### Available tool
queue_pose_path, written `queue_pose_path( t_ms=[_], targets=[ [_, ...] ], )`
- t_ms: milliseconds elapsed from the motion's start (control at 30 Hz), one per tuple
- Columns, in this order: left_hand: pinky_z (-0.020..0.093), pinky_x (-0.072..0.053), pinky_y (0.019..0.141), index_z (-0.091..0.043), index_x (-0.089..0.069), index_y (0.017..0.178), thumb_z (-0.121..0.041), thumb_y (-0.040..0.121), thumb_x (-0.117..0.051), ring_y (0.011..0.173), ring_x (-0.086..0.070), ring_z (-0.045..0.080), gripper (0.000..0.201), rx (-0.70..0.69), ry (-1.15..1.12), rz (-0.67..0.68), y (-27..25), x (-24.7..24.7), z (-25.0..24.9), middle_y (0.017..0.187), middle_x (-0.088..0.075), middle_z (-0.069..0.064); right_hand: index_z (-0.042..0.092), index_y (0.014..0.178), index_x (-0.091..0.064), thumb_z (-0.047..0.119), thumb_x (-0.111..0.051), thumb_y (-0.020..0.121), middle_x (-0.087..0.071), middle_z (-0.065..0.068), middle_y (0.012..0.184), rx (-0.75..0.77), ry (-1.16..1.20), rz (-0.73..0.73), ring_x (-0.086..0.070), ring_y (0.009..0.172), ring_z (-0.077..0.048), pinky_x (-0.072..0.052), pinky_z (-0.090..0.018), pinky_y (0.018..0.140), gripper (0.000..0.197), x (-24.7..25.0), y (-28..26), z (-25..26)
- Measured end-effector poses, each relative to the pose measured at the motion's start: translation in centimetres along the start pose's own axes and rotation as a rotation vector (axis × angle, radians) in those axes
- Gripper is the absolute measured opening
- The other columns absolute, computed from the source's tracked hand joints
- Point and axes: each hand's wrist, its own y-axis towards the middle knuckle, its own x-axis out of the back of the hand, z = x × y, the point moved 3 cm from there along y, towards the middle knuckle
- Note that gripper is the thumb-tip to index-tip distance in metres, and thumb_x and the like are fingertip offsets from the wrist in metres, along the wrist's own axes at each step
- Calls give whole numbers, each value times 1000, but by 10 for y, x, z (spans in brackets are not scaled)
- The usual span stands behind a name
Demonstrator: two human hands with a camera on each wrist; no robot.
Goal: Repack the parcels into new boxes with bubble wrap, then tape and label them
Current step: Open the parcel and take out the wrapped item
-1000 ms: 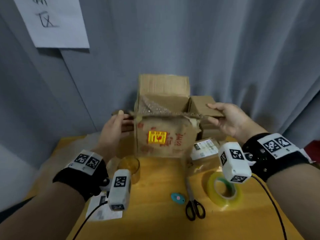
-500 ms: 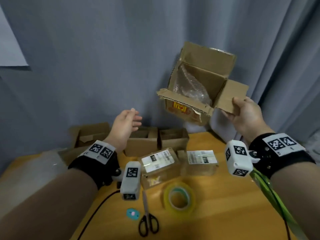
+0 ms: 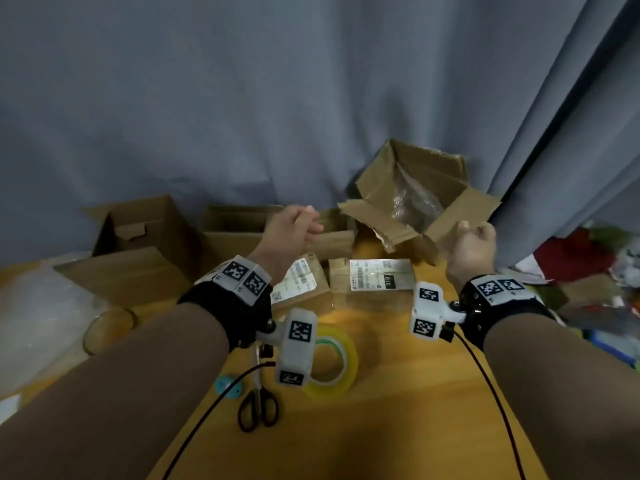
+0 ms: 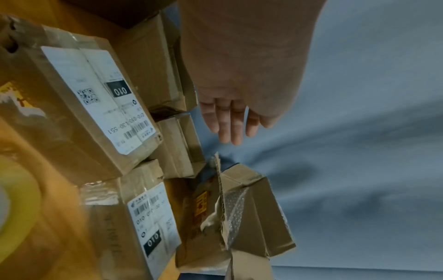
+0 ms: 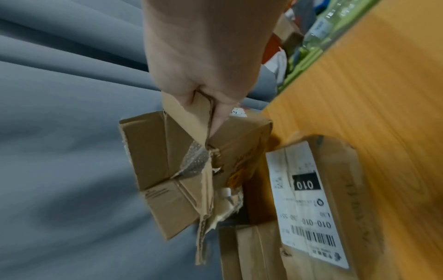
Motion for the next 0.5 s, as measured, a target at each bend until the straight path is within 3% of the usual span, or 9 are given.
queue_pose_path(
  t_ms=[33,100,167,200,233,267,333,433,500],
  targets=[
    [21,-50,70,-13,-57,101,-25,101,-38,81,-61,13,23,18,4,4,1,-2,4,95,-65,6,20,133,-41,28,-47,95,-53,-1,116,-51,-47,25,-53,105,-26,-44,-39,94,39,-5,5,-11],
    [26,-52,76,-12,-59,102,-24,101,-39,81,-61,14,23,66,4,4,3,-5,12,96,-66,7,11,132,-46,24,-50,95,-54,-3,117,-59,-304,214,-54,109,-31,-44,-35,90,39,-16,8,-22],
    [29,-51,79,-11,-59,106,-25,101,-40,82,-60,15,24,113,-6,-2,3,-8,19,95,-66,7,9,107,-62,29,-61,92,-63,-5,100,-99,-601,351,-58,93,-25,-46,-29,80,25,-23,-1,-23],
    [29,-51,78,-11,-59,107,-25,100,-40,83,-61,16,24,127,3,-1,3,-9,23,96,-66,7,11,96,-62,33,-64,90,-62,-3,89,-59,-701,464,-57,83,-20,-45,-25,74,23,-31,-7,-21],
    [29,-51,76,-12,-59,107,-27,101,-40,84,-61,16,24,134,25,6,3,-10,26,97,-66,7,13,93,-59,34,-63,91,-61,-1,85,-58,-676,529,-56,79,-17,-44,-22,70,22,-36,-16,-18],
    [27,-50,71,-14,-58,106,-27,101,-40,83,-61,15,24,137,46,12,3,-11,29,97,-66,6,13,97,-58,33,-59,94,-62,-1,88,65,-717,577,-58,83,-17,-45,-20,69,20,-38,-22,-11],
    [23,-49,67,-14,-58,106,-28,101,-39,82,-62,13,24,132,60,7,3,-10,30,98,-67,4,4,107,-57,19,-53,97,-63,-6,104,-21,-368,502,-63,94,-20,-51,-21,77,19,-42,-23,-2],
    [28,-51,76,-13,-58,106,-26,101,-39,85,-62,16,23,111,49,2,3,-6,27,98,-67,6,-2,98,-55,9,-53,96,-67,-19,103,-483,162,385,-69,80,-25,-58,-29,73,11,-56,-36,1],
    [31,-52,80,-14,-58,104,-26,101,-40,85,-62,18,21,99,38,-1,1,-2,24,99,-67,8,3,104,-54,21,-53,97,-69,-18,91,-513,54,416,-70,74,-26,-59,-33,66,19,-56,-38,3]
  ],
)
